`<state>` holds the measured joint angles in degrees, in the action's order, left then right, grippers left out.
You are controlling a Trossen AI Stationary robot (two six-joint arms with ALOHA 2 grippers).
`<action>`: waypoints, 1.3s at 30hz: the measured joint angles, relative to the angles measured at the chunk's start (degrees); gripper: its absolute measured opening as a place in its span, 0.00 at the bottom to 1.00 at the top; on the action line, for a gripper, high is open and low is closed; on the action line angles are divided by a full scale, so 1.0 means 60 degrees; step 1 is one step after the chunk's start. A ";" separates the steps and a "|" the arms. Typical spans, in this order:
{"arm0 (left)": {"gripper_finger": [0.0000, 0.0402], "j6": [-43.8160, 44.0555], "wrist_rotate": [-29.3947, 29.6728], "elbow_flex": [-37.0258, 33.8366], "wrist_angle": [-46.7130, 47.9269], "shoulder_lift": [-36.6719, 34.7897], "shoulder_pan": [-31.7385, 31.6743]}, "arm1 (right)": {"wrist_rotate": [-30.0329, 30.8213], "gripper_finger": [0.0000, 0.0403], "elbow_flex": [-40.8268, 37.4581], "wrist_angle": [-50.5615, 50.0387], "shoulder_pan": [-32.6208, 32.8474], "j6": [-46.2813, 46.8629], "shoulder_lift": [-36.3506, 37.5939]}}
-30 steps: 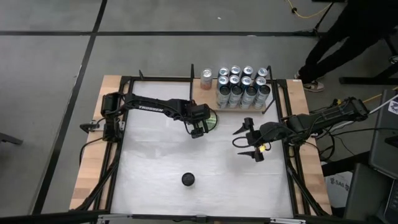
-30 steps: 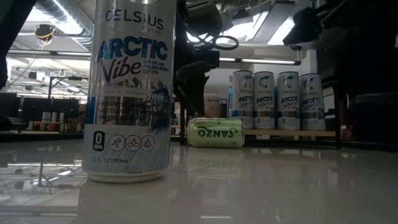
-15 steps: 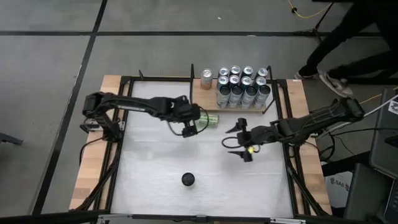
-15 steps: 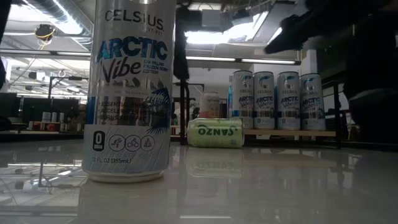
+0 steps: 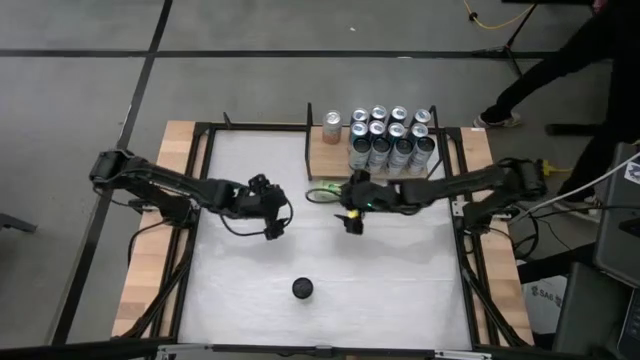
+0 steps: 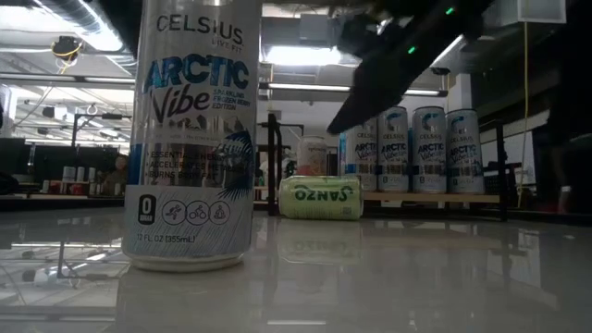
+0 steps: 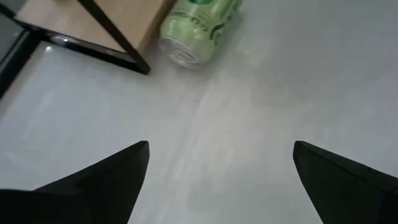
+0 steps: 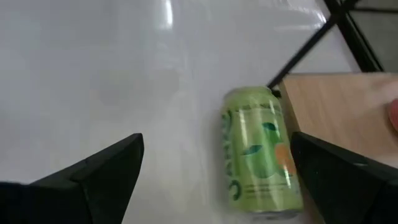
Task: Place canned beverage on shelf
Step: Put the green soda can on the shelf
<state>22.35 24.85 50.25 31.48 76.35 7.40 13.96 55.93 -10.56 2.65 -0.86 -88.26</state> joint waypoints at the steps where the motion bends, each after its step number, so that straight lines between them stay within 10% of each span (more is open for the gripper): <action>1: 0.97 0.0025 -0.0002 -0.0191 -0.0192 -0.0111 0.0074 | 0.0000 0.98 0.0105 0.0004 -0.0125 -0.0002 -0.0230; 39: 0.97 0.0014 -0.0053 -0.1119 -0.2616 -0.0247 0.0595 | -0.0770 0.98 0.0614 0.0084 -0.1322 0.0289 -0.3229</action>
<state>22.44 24.53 43.54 15.78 74.87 10.97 9.34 59.61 -10.05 -5.28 0.87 -107.63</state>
